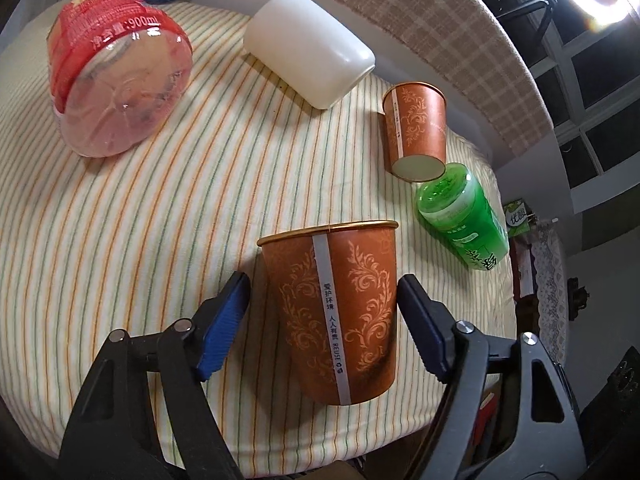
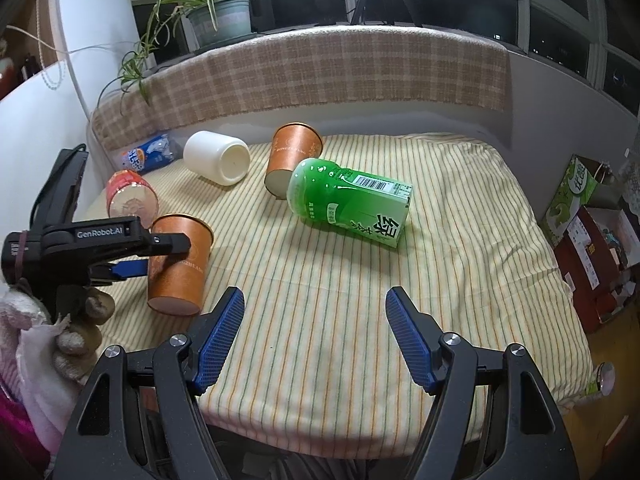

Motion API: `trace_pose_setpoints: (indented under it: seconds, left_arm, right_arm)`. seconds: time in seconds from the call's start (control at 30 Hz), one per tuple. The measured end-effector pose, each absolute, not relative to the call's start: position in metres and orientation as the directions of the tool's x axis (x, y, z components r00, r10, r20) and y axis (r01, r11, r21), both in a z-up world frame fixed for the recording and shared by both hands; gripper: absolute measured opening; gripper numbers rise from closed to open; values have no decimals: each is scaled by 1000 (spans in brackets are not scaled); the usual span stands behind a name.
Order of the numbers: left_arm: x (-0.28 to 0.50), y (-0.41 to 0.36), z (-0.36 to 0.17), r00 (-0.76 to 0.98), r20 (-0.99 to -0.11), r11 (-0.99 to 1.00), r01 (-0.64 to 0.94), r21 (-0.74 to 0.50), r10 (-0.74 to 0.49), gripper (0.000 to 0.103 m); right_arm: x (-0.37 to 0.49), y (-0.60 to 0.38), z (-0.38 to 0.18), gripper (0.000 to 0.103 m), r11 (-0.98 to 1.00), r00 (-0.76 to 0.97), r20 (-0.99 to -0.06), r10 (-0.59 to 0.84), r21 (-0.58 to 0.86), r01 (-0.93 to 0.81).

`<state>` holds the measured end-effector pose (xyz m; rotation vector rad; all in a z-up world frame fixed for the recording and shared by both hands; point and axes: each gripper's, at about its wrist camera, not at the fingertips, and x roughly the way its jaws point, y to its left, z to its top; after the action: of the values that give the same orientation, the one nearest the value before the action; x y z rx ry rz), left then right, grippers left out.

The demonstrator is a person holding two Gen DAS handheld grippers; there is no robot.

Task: Flip cup upright

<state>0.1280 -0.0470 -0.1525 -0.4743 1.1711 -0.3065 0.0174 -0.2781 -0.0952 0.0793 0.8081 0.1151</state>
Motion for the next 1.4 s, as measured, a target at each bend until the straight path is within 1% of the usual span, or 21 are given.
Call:
trace_pose_setpoints:
  seconds: [0.07,0.17,0.3,0.43,0.73,0.93,1.1,1.27,1.4]
  left_arm:
    - [128,-50,-150,366,-800,861,3,-509,-475,67]
    - [126,-55,-143,398,-805,883,30,-468,-440,67]
    - [124,-55,-140,417,-800,889,45,-455,-431,67]
    - [120,-59,-129,472,-788,909,82,-408,-396,67]
    - [123,-75,-110,598,-749,958,147,-245,-283,66]
    - [129,-89,-104,717,-667,979,174,-108,-201,66]
    - [129,-98,-114,755,-636,981,196,-17,-162,66]
    - [124,-102,-124,737,-653,974,228,-2,-174,66]
    - [116,-102,-125,745,-643,972,234,-1,-180,65]
  right_arm:
    - [16,-278,-95,73,992,691,-712,122,105,-67]
    - [15,-278,-94,73,993,694,-711,116,100,-64]
    - [15,-280,-94,73,993,695,-710,115,105,-58]
    - [15,-282,-95,73,992,694,-711,116,111,-52]
    - [17,-287,-101,73,992,684,-720,114,121,-38]
    - [18,-291,-105,73,991,674,-729,116,132,-28]
    - [16,-292,-107,73,990,672,-731,117,139,-22]
    - [15,-296,-106,73,989,677,-727,114,147,-9]
    - [13,-295,-104,73,989,683,-721,113,148,-7]
